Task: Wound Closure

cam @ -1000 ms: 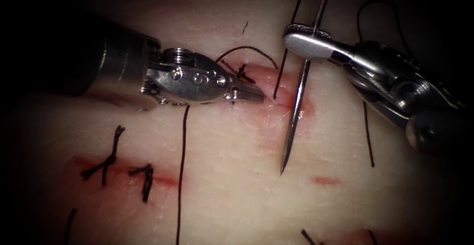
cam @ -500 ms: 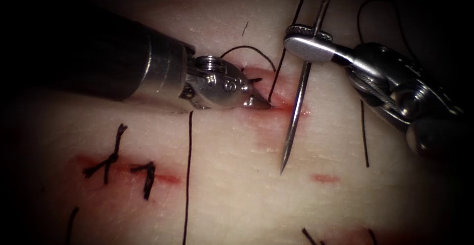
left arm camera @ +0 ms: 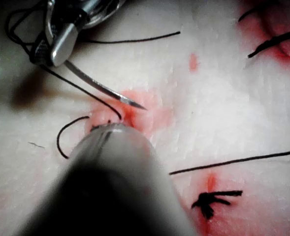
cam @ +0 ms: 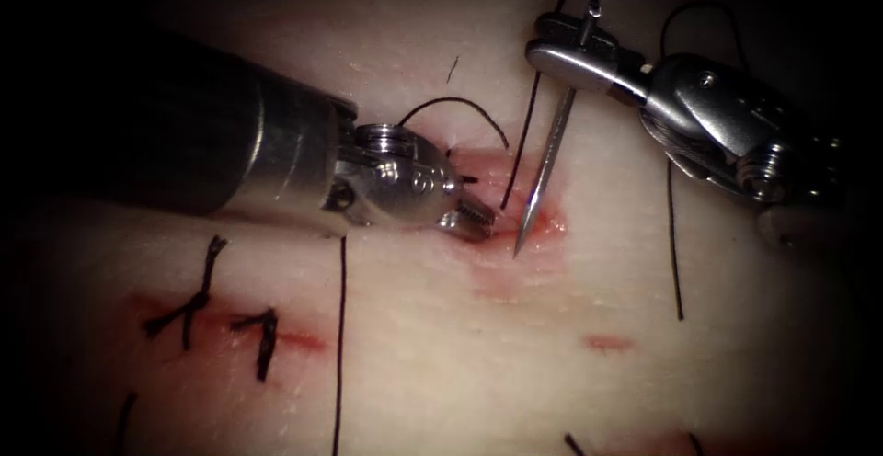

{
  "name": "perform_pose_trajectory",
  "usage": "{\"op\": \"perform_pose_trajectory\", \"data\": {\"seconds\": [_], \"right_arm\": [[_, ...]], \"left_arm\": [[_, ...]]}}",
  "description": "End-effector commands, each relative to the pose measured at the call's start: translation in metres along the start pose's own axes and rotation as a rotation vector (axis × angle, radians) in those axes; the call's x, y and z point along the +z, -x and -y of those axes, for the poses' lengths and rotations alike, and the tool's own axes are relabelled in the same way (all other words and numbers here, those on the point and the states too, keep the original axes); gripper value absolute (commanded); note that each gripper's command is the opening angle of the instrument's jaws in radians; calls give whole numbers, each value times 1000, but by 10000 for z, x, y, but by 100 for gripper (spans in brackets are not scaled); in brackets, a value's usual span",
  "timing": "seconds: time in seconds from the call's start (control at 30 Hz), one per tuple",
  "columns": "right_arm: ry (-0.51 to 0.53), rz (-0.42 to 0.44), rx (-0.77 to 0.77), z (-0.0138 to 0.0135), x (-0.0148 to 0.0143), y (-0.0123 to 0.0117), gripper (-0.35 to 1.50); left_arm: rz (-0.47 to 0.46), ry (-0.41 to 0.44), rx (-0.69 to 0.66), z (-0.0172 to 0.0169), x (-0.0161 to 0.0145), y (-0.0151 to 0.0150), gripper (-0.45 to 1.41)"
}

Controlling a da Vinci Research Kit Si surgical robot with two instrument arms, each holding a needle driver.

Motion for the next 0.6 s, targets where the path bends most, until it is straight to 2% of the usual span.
{"op": "perform_pose_trajectory", "data": {"seconds": [0.03, 0.23, 0.37, 0.6], "right_arm": [[6, -3, -23, -4, 9, 5, -35], [48, -7, -79, -16, 10, 15, -35], [63, 3, -112, -10, 9, 37, -35], [58, 21, -123, 4, 10, 45, -35]], "left_arm": [[-2, 0, -6, 1, 7, -3, 19], [-3, 6, -7, -2, 2, -5, 17], [-5, 11, -11, -3, -3, -9, 12], [-6, 12, -6, -4, -3, -11, 12]]}}
